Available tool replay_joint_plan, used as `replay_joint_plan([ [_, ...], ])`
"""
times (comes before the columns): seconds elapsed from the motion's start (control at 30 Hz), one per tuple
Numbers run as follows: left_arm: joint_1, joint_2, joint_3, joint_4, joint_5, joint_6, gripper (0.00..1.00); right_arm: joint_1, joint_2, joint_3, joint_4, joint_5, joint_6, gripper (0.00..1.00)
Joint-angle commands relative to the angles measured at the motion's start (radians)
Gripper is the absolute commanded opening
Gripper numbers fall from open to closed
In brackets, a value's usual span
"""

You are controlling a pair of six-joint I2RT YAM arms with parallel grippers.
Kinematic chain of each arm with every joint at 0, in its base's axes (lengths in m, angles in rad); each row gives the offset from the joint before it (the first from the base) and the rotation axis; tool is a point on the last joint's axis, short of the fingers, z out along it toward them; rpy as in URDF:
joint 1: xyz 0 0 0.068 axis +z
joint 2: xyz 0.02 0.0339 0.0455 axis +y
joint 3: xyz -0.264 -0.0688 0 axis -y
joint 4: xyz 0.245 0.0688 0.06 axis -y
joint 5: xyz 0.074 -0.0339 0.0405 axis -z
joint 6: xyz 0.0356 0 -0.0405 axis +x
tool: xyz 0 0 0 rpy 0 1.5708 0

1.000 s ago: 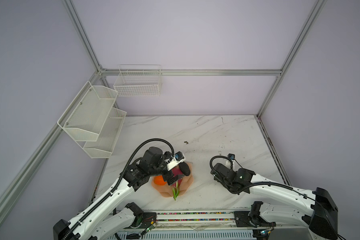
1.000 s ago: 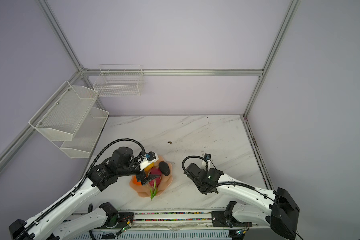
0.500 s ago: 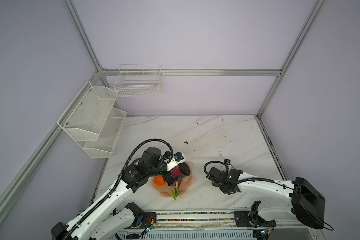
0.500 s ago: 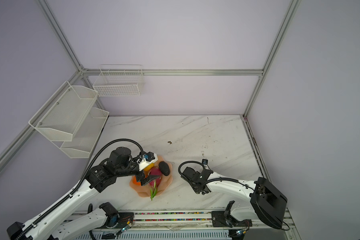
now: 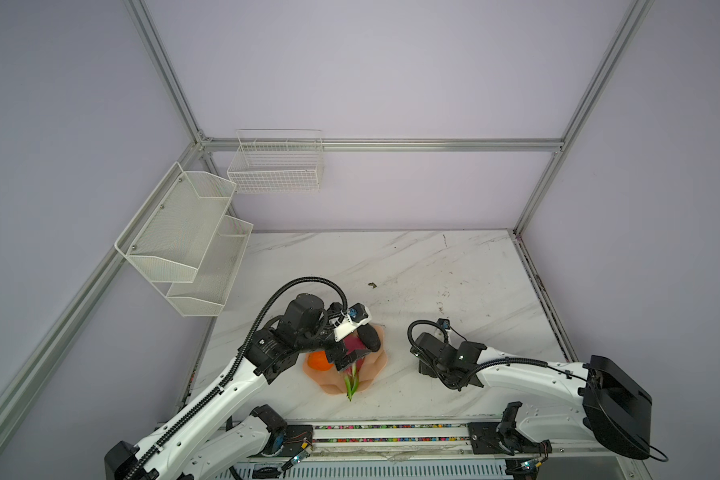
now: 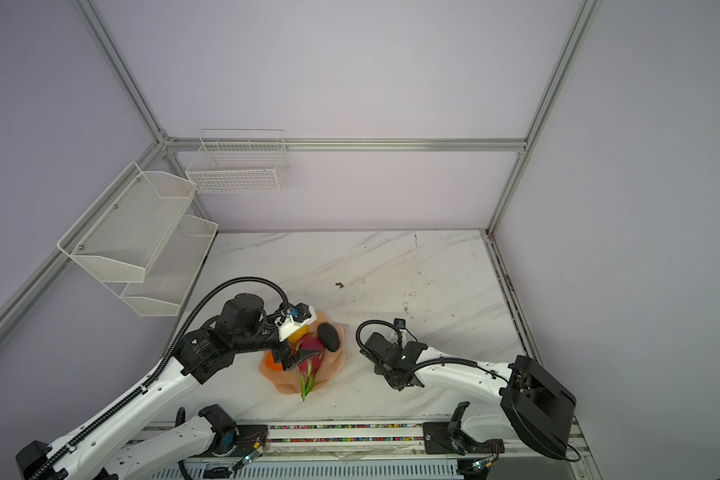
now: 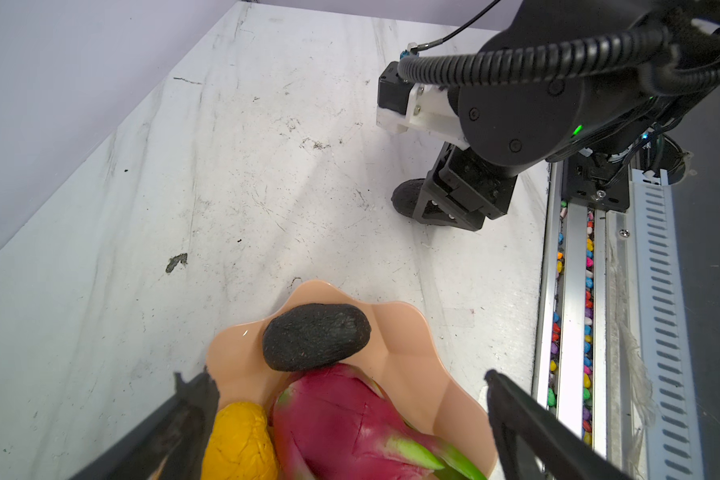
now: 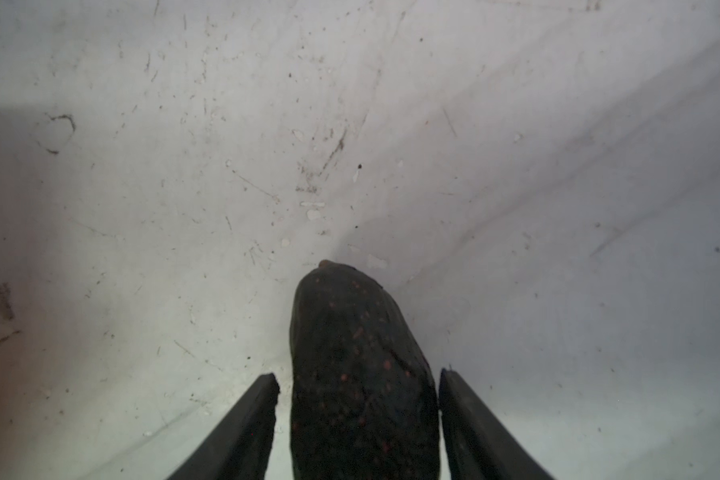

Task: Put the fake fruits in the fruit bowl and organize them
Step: 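Move the right gripper to the second dark fruit and grasp it, then place the second dark fruit in the bowl nearest the robot and release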

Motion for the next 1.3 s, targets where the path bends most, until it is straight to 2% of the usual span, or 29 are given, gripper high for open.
replay_joint_plan([
  [0.0,-0.002,-0.002,-0.019,0.028,-0.006,-0.007,1.0,0.005,0.013,0.003,0.025,0.0,-0.012,0.47],
  [0.17,-0.002,0.001,-0.018,0.023,-0.019,-0.006,1.0,0.005,-0.005,0.026,0.062,-0.003,-0.09,0.37],
  [0.3,-0.003,-0.002,-0.018,0.02,-0.039,-0.003,1.0,0.026,-0.078,0.064,0.142,-0.046,-0.183,0.37],
  [0.43,-0.002,-0.004,-0.019,-0.004,-0.101,0.009,1.0,0.1,-0.137,0.109,0.191,-0.055,-0.195,0.36],
  [0.57,0.0,-0.003,-0.014,-0.025,-0.136,0.019,1.0,0.209,-0.104,0.161,0.232,-0.068,-0.214,0.36],
  [0.83,0.007,-0.045,-0.027,-0.011,-0.239,-0.007,1.0,0.384,0.047,0.213,0.294,-0.045,-0.122,0.36],
  [0.97,0.01,-0.052,-0.028,-0.008,-0.25,-0.012,1.0,0.391,0.1,0.221,0.295,-0.024,-0.11,0.36],
  [1.27,0.01,-0.053,-0.027,-0.007,-0.244,-0.012,1.0,0.391,0.074,0.221,0.294,0.036,-0.089,0.36],
])
